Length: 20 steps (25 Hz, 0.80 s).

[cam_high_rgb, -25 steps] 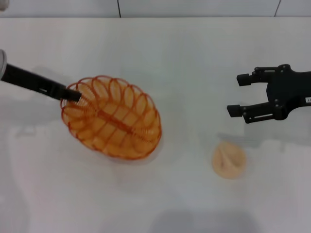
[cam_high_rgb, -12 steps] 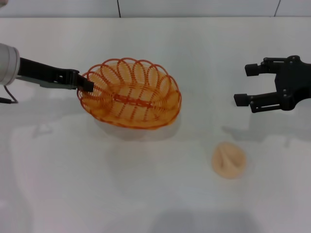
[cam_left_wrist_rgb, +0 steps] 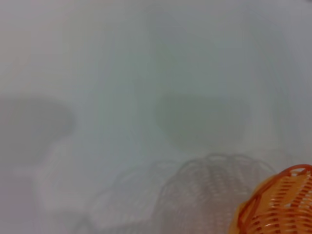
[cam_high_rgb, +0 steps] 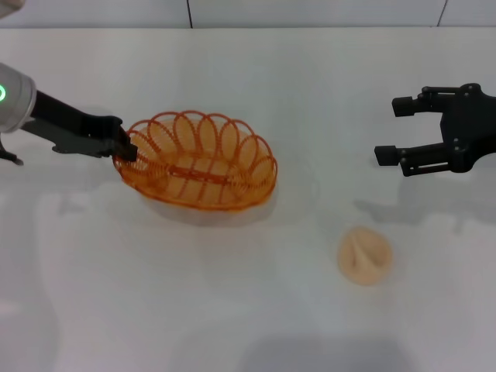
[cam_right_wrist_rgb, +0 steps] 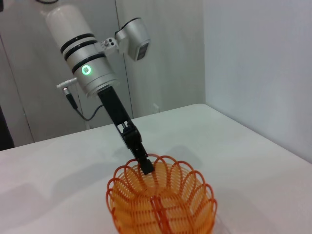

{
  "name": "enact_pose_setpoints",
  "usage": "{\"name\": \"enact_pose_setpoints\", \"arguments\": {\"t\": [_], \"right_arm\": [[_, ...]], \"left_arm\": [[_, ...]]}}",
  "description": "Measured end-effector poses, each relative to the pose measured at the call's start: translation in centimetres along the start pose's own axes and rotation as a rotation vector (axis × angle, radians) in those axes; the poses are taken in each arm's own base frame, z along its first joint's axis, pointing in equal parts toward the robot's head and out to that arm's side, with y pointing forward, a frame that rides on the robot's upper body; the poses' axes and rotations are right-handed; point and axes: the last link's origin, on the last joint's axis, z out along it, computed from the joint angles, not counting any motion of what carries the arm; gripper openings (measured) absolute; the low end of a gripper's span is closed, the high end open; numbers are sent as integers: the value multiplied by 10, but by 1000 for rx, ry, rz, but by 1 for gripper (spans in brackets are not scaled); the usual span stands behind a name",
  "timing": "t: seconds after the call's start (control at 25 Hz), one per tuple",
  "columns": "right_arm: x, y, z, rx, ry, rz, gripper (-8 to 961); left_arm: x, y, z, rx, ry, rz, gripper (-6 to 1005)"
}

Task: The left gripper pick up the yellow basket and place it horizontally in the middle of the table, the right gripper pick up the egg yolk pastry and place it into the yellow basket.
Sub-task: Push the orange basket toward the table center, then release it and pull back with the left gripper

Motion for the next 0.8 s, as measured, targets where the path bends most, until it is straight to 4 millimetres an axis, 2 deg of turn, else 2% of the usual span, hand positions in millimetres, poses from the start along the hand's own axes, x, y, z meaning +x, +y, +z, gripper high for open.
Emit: {"name": "enact_pose_setpoints", "arguments": {"t": [0.28, 0.6, 0.8], "right_arm": [[-5, 1, 0, -10, -8, -19, 844], [-7, 1, -9, -13, -27, -14, 841], [-7, 1, -11, -16, -27, -17, 842]], "left_arm": [[8, 7, 2, 13, 5, -13, 77], [13, 9, 6, 11, 44, -79, 76], [15, 13, 15, 0, 41, -101, 76]]}}
